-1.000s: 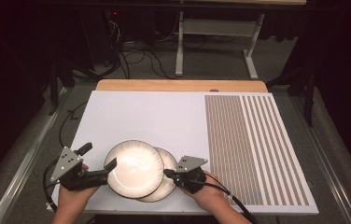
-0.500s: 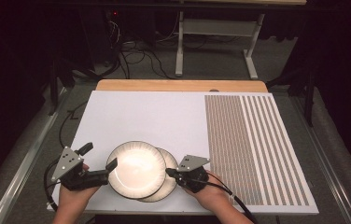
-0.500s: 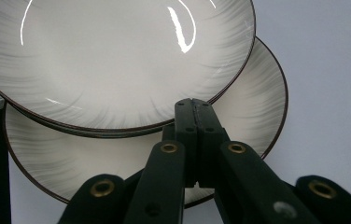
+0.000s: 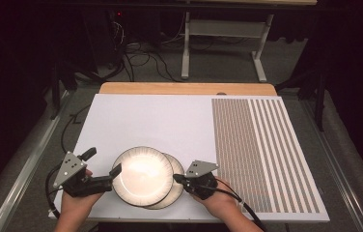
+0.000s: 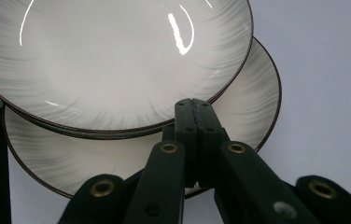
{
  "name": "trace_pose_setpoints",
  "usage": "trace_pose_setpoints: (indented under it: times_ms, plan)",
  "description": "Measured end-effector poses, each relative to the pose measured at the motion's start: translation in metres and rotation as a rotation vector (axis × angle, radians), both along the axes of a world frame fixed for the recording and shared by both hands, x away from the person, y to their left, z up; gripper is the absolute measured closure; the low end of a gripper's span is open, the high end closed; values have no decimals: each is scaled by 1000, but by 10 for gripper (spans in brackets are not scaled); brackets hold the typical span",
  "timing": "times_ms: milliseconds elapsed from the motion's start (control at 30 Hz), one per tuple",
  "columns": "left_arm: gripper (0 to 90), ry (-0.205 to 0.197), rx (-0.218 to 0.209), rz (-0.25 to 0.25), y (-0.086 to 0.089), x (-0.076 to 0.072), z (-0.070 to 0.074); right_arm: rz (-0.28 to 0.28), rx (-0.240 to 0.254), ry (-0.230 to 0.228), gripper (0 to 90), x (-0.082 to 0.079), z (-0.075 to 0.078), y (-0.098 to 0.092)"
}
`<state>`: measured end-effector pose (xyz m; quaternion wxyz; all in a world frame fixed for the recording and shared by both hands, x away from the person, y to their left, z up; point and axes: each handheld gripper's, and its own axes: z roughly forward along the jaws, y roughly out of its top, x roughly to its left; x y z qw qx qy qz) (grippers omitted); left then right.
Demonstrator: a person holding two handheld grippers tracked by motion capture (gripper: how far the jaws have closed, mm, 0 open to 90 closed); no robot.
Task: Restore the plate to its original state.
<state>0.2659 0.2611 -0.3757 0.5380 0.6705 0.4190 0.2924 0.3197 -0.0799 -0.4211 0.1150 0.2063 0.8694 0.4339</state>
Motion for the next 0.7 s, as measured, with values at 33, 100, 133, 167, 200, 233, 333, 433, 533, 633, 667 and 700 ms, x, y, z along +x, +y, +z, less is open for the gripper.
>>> trace_pose_setpoints:
  times_ms: [33,100,133,167,200,233,333,433,533,633,667,700]
  plan:
    - [6,0,0,0,0,0,0,0,0,0,900,0,0,0]
    - [6,0,1,-1,0,0,0,-3,-2,-3,900,0,1,-2]
    - [6,0,0,-1,-1,0,0,-4,3,-6,900,0,1,-2]
    - [6,0,0,-1,-1,0,0,-7,0,0,900,0,1,-3]
    - [6,0,0,-1,-1,0,0,-7,0,0,900,0,1,-3]
    - [6,0,0,-1,-1,0,0,-9,3,2,900,0,2,-3]
    - [6,0,-1,-2,0,0,0,-8,3,-3,900,0,2,-4]
    - [6,0,-2,-2,0,0,0,-19,8,-7,900,0,3,-5]
    - [6,0,-2,-3,-1,0,0,-24,7,-7,900,1,4,-8]
    - [6,1,-2,-4,-1,1,0,-28,11,-9,900,1,4,-10]
    - [6,1,-1,-5,-2,1,0,-26,9,-11,900,0,4,-10]
    - [6,1,-1,-5,-2,1,0,-27,5,-9,900,0,4,-10]
